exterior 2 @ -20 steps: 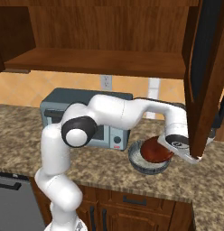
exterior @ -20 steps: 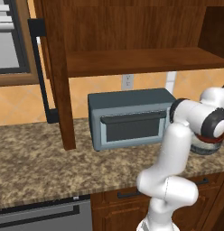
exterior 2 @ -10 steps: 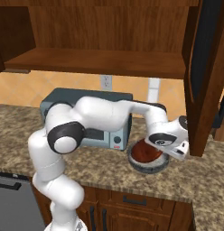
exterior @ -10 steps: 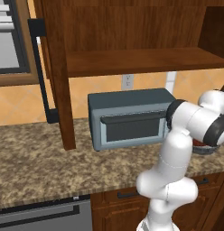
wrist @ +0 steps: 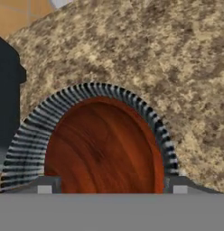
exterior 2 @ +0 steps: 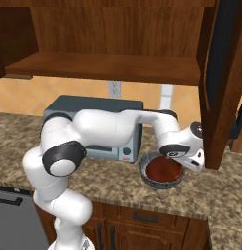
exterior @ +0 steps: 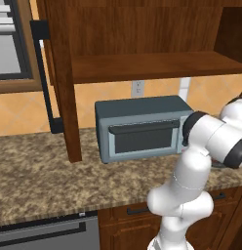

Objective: Pick up the bowls on the counter and stack them on top of one another in the open cabinet. Place the smaller bowl on top of the larger bowl.

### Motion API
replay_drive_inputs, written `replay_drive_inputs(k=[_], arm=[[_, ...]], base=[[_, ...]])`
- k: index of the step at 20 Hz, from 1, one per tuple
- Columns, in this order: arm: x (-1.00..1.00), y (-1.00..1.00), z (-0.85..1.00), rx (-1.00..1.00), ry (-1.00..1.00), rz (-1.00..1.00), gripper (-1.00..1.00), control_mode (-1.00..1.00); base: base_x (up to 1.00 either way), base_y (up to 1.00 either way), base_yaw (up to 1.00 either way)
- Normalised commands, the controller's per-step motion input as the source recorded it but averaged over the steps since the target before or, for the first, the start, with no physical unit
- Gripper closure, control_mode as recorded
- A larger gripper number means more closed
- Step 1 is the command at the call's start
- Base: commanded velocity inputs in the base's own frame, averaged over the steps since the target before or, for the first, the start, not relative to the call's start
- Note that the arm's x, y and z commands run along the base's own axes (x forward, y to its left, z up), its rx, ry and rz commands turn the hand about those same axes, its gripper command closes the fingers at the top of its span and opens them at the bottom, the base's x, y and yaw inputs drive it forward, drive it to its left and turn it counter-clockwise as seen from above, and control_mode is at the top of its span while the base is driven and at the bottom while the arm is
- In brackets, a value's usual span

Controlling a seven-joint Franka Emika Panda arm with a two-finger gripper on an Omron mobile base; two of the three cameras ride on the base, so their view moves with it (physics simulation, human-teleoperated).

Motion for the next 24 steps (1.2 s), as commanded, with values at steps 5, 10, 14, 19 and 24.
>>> replay_drive_inputs(k=[5,10,14,19,24], arm=[[-0.29,-0.49,-0.01,-0.02,0.15,-0.23,-1.0,-1.0],[-0.08,0.04,-0.53,-0.11,0.06,-0.01,-1.0,-1.0],[0.0,0.14,-0.77,-0.07,0.16,0.0,-1.0,-1.0],[0.0,0.53,-0.59,-0.02,0.13,0.0,1.0,-1.0],[0.0,0.08,-0.04,0.0,0.01,0.0,1.0,-1.0]], base=[[0.0,0.0,0.0],[0.0,0.0,0.0],[0.0,0.0,0.0],[0.0,0.0,0.0],[0.0,0.0,0.0]])
